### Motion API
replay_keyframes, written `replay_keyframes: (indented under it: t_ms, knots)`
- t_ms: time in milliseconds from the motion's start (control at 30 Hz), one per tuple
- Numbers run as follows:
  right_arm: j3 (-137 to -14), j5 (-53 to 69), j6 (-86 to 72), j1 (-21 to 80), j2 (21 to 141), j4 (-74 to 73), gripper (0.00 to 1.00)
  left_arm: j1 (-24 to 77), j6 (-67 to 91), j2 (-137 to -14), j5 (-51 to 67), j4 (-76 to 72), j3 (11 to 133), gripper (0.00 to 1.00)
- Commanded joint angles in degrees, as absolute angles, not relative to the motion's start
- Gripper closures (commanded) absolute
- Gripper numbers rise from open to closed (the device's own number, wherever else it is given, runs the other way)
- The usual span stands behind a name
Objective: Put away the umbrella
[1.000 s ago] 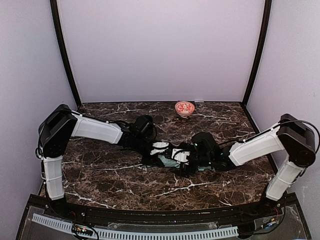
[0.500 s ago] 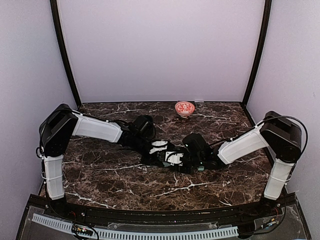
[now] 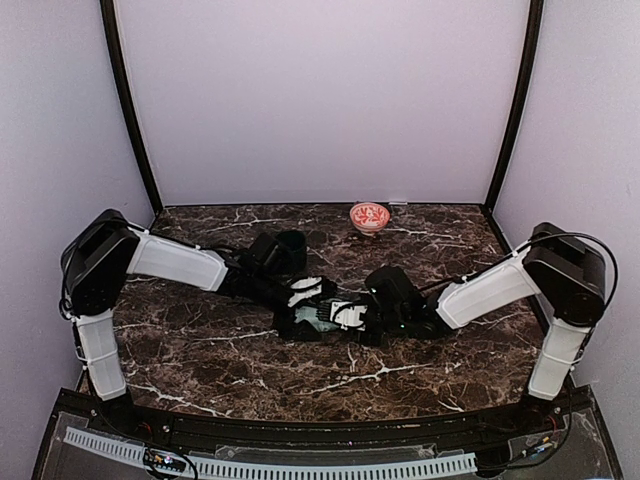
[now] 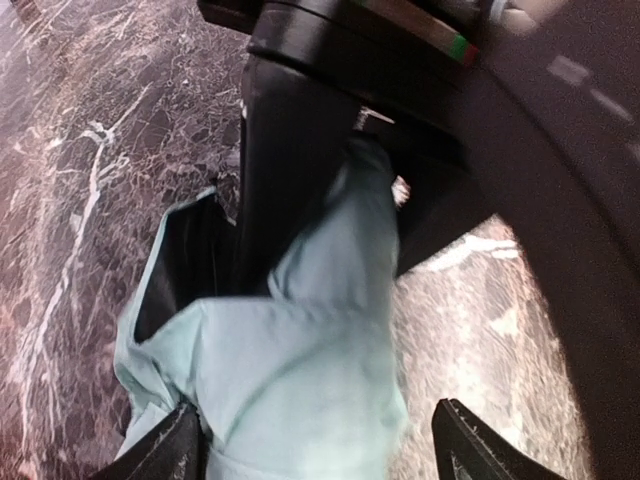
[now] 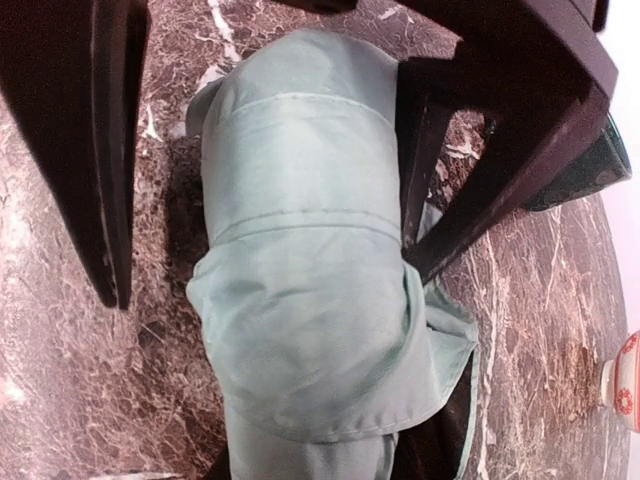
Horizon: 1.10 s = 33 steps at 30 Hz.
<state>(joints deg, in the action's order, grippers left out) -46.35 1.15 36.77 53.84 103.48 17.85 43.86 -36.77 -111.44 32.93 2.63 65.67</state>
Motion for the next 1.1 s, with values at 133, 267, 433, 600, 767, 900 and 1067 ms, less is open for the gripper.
replay_keyframes:
  t_ms: [133,267,433,600,767,900,1067]
  knots:
    - [-44.0,-3.6,35.8,53.8,98.9,16.8,1.0,40.0,-30.0,-97.1,34.5,-8.5,54.8,0.16]
    - [-43.5,-2.3,34.4,52.8,96.5,18.0,1.0,39.6,-27.5,-92.0,32.9,-12.2,51.4,0.15]
    - [-42.8,1.4,32.5,51.5,93.1,19.1,1.0,39.5,-24.7,-89.0,30.4,-14.9,49.5,0.16]
    - [-44.2,4.3,26.9,48.4,91.7,18.5,1.0,39.5,-22.3,-84.1,27.9,-18.4,47.0,0.19]
    - [-44.9,3.3,27.9,47.6,88.0,18.8,1.0,39.5,-13.5,-80.7,27.6,-34.3,38.5,0.25]
    - [-44.6,-1.7,31.9,48.1,87.4,18.2,1.0,39.5,-9.4,-82.4,31.5,-34.6,39.6,0.29]
    - [-41.8,-4.0,39.7,50.1,88.3,18.2,1.0,39.5,-15.9,-83.1,26.4,-29.7,39.8,0.31]
